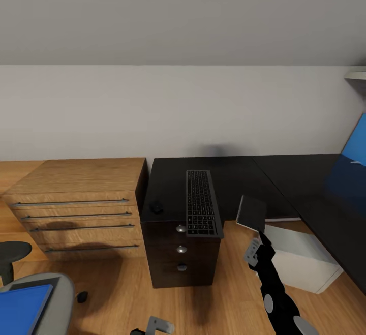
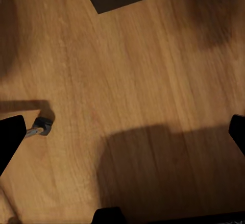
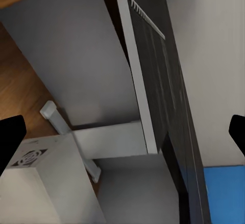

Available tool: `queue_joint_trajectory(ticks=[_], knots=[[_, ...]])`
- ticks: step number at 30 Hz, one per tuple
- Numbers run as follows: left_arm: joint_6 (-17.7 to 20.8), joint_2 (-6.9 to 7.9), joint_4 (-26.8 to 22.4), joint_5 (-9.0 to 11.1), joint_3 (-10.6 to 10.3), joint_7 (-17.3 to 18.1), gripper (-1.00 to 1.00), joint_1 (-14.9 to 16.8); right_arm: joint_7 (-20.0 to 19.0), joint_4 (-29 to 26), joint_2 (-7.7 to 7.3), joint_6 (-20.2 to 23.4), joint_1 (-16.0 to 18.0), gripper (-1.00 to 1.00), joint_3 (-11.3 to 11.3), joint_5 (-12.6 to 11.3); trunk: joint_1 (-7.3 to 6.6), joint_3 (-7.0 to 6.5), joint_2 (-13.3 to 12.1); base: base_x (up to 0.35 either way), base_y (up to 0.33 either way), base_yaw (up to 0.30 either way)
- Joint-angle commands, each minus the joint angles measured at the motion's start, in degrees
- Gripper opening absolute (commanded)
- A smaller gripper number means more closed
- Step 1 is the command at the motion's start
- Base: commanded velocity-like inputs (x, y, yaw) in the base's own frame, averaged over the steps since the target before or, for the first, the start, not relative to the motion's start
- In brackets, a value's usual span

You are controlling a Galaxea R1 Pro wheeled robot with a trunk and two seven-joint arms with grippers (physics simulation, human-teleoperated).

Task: In the bedroom, organize the workspace by keeping the computer under the desk, ensuring the monitor is on the desk, placing the keyboard on the desk next to the monitor, placing the mouse on the desk next to the keyboard, moving the folder from the swivel chair onto the desk next to the mouse, stacking the notebook on top of the folder with the pen on top of the notebook, and positioning the swivel chair next to the desk.

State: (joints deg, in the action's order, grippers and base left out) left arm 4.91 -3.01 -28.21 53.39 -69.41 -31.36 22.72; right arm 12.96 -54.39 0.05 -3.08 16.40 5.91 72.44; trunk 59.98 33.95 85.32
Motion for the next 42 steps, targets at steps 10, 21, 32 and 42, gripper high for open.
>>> queue_joint_trajectory(ticks=[10, 21, 32, 42], knots=[[-4.40, 0.19, 2.17, 0.08, -0.26, -0.39, 1.00, 0.08, 0.45, 0.37, -1.09, -2.69, 0.04, 1.00, 7.15, -7.91, 0.00, 0.05, 0.03, 0.000, 0.000, 0.000], [-9.74, 0.07, 3.83, 0.02, -0.31, 0.42, 1.00, 0.12, 0.44, 2.67, -1.23, -6.83, 0.04, 1.00, 10.58, -31.93, 0.00, 0.05, 0.03, 0.000, 0.000, 0.000], [-9.85, 0.01, 4.83, 0.30, -0.23, 0.84, 1.00, 0.06, -1.42, 15.21, -1.28, -7.40, 0.04, 1.00, 13.90, -62.13, -0.66, -0.49, -1.17, 0.000, 0.000, 0.000], [-9.45, -2.19, 15.20, 8.85, 0.18, 13.61, 1.00, 0.12, -2.97, 37.88, -0.82, -18.84, 0.04, 1.00, 13.99, -73.36, -2.86, -2.28, -5.18, 0.000, 0.000, 0.000]])
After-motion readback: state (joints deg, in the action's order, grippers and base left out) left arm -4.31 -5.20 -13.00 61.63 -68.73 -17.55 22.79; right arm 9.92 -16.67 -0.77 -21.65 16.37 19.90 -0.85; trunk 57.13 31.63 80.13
